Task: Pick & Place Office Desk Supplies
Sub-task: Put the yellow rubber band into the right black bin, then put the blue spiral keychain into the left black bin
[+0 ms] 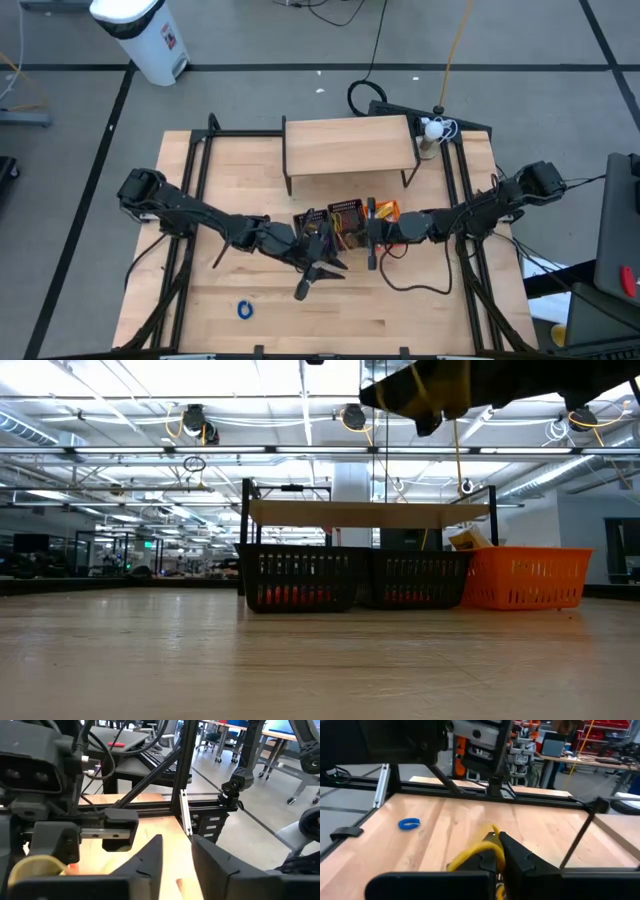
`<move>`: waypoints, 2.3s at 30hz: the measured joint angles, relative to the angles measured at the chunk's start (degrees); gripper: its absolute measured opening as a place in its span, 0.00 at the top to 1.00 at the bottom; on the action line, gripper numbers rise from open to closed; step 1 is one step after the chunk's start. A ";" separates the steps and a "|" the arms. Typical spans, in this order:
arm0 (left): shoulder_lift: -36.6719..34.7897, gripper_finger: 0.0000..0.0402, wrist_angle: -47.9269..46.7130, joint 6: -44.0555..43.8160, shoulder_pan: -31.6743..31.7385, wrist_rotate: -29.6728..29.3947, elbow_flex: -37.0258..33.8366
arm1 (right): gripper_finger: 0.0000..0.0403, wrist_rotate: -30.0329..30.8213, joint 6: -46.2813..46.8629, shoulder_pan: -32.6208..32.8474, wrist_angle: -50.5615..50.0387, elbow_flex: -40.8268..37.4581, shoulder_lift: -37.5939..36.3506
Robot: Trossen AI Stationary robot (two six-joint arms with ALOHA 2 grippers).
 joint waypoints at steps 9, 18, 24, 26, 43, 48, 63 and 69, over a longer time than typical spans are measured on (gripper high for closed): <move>-0.15 0.48 -2.14 -3.18 -0.05 0.03 0.00 | 1.00 -0.03 -0.78 -2.45 -3.60 0.02 -0.68; -0.24 0.32 -7.16 -9.77 -0.05 5.90 0.00 | 1.00 -0.03 -0.99 -6.47 -12.26 0.03 -2.78; -0.24 0.28 -9.69 -14.92 -0.09 7.45 0.00 | 1.00 -2.09 5.94 -9.90 -30.77 2.07 -6.74; -0.24 0.27 -10.48 -15.64 -0.07 7.45 0.00 | 1.00 -3.45 9.73 -10.47 -37.66 3.90 -7.30; -0.26 0.27 -11.79 -16.80 0.06 7.02 0.00 | 1.00 -5.28 14.01 -11.32 -62.11 18.93 -4.91; -0.26 0.27 -12.13 -17.70 0.02 7.04 0.00 | 1.00 -9.20 14.31 -12.85 -63.20 19.26 -4.83; -0.26 0.27 -12.21 -18.02 -0.05 7.09 0.00 | 0.86 -12.12 17.70 -13.07 -61.19 19.26 -4.66; -0.26 0.27 -12.30 -18.02 -0.36 7.09 0.00 | 0.64 -12.31 17.76 -13.08 -58.73 19.26 -4.65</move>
